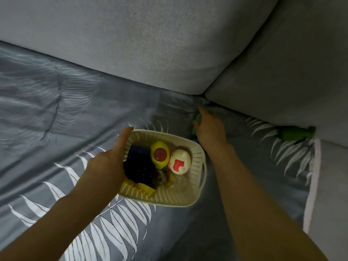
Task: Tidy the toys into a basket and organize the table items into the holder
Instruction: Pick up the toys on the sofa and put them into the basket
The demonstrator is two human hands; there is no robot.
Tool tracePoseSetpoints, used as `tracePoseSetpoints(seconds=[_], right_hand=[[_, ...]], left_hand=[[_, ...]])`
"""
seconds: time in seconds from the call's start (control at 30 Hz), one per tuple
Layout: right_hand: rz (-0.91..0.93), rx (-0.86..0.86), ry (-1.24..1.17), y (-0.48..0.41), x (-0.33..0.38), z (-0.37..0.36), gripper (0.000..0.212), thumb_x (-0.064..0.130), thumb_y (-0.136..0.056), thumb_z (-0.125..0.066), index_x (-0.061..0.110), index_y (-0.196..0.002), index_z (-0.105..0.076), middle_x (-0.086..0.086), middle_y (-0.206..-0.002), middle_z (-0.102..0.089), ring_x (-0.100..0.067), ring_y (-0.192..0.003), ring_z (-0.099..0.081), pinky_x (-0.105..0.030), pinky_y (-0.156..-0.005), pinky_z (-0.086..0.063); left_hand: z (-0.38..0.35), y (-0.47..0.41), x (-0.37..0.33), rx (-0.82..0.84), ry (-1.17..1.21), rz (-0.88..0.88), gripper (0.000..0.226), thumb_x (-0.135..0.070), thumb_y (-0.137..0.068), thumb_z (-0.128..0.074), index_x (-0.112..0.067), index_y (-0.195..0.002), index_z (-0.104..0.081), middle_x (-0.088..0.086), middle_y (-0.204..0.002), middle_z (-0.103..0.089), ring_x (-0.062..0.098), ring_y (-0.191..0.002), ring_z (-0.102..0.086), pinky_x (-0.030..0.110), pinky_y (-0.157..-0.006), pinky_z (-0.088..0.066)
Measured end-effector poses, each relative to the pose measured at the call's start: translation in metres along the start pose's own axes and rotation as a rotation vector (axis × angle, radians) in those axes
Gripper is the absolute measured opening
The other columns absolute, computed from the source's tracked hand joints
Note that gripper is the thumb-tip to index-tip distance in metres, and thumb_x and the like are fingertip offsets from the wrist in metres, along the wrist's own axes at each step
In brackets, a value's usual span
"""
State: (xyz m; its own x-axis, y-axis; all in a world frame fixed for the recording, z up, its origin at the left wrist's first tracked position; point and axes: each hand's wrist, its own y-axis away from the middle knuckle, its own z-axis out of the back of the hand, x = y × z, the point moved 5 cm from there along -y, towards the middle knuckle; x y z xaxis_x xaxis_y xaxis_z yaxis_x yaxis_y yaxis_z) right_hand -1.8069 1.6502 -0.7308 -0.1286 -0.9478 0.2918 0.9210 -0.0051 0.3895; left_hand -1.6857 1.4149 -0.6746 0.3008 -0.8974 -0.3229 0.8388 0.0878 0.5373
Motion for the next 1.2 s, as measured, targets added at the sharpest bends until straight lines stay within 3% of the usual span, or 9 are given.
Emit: tracePoseSetpoints(seconds=[0.13,0.23,0.43,0.57,0.77,0.87,1.03,1.1,1.2], right_hand=[[-0.022,0.024,0.089,-0.007,0.0,-0.014,0.013,0.008,-0.092,-0.051,0.007,-0.105,-0.052,-0.013,-0.109,-0.058,-0.031,-0.1,-0.056,-0.03,-0.071,-0.035],[-0.042,0.05,-0.047,0.007,-0.002,-0.008,0.048,0.004,-0.075,-0.07,0.015,-0.116,-0.047,-0.014,-0.126,-0.041,-0.035,-0.104,-0.053,-0.039,-0.084,-0.047],[0.143,-0.366,-0.273,0.091,0.03,0.072,0.043,0.015,-0.071,-0.077,0.021,-0.107,-0.055,0.002,-0.115,-0.045,-0.018,-0.1,-0.051,-0.036,-0.082,-0.05],[0.228,-0.145,-0.229,0.157,0.057,0.053,0.032,0.031,-0.072,-0.077,0.03,-0.093,-0.053,0.013,-0.113,-0.043,-0.004,-0.094,-0.051,-0.013,-0.071,-0.045],[0.221,-0.062,0.029,0.181,0.048,-0.007,0.021,0.044,-0.077,-0.072,0.026,-0.081,-0.062,0.007,-0.085,-0.064,-0.015,-0.078,-0.062,-0.031,-0.061,-0.057],[0.254,-0.145,0.011,0.178,0.052,0.001,0.029,0.043,-0.088,-0.051,0.023,-0.071,-0.065,0.007,-0.073,-0.067,-0.015,-0.078,-0.062,-0.033,-0.062,-0.057],[0.297,-0.499,-0.08,0.147,0.03,0.053,0.024,0.023,-0.085,-0.05,0.011,-0.086,-0.071,-0.002,-0.078,-0.07,-0.013,-0.082,-0.054,-0.029,-0.069,-0.051],[0.247,-0.404,-0.089,0.118,0.007,0.053,0.029,0.02,-0.086,-0.05,0.01,-0.104,-0.071,-0.007,-0.094,-0.071,-0.019,-0.09,-0.059,-0.032,-0.076,-0.049],[0.188,0.075,0.033,0.077,-0.022,0.017,0.052,0.004,-0.083,-0.06,0.02,-0.133,-0.055,-0.009,-0.127,-0.058,-0.029,-0.113,-0.055,-0.038,-0.088,-0.049]], left_hand=[[-0.002,-0.005,0.002,0.024,0.007,0.012,0.076,-0.014,-0.094,-0.044,-0.04,-0.146,0.005,-0.008,-0.061,-0.038,0.014,-0.057,-0.046,0.027,-0.059,-0.037],[0.002,-0.007,-0.003,0.047,0.0,0.016,0.072,-0.015,-0.095,-0.042,-0.038,-0.147,0.003,-0.008,-0.061,-0.034,0.017,-0.065,-0.045,0.028,-0.066,-0.037],[0.006,-0.005,-0.006,0.058,-0.004,0.019,0.073,-0.011,-0.094,-0.041,-0.036,-0.147,0.002,-0.005,-0.062,-0.038,0.016,-0.062,-0.046,0.027,-0.063,-0.038],[0.008,-0.003,-0.005,0.08,0.038,0.026,0.071,-0.012,-0.094,-0.043,-0.035,-0.147,-0.001,0.002,-0.074,-0.047,0.019,-0.067,-0.05,0.029,-0.065,-0.04],[0.01,-0.001,-0.011,0.075,0.024,0.011,0.069,-0.012,-0.095,-0.042,-0.034,-0.147,-0.002,-0.001,-0.07,-0.043,0.019,-0.068,-0.048,0.028,-0.067,-0.038],[0.008,-0.002,-0.006,0.067,0.044,0.005,0.068,-0.015,-0.095,-0.043,-0.036,-0.147,-0.003,-0.005,-0.063,-0.039,0.019,-0.066,-0.049,0.029,-0.068,-0.039],[0.004,-0.003,-0.003,0.043,0.025,0.01,0.071,-0.015,-0.093,-0.048,-0.038,-0.146,-0.006,-0.002,-0.061,-0.044,0.02,-0.061,-0.049,0.031,-0.063,-0.04],[0.003,-0.002,-0.004,0.041,0.015,0.001,0.072,-0.015,-0.092,-0.05,-0.037,-0.146,-0.007,-0.005,-0.057,-0.041,0.019,-0.059,-0.048,0.03,-0.064,-0.039],[0.004,-0.003,-0.005,0.028,-0.002,-0.001,0.072,-0.013,-0.091,-0.05,-0.036,-0.146,-0.009,-0.005,-0.055,-0.04,0.018,-0.055,-0.046,0.03,-0.064,-0.038]])
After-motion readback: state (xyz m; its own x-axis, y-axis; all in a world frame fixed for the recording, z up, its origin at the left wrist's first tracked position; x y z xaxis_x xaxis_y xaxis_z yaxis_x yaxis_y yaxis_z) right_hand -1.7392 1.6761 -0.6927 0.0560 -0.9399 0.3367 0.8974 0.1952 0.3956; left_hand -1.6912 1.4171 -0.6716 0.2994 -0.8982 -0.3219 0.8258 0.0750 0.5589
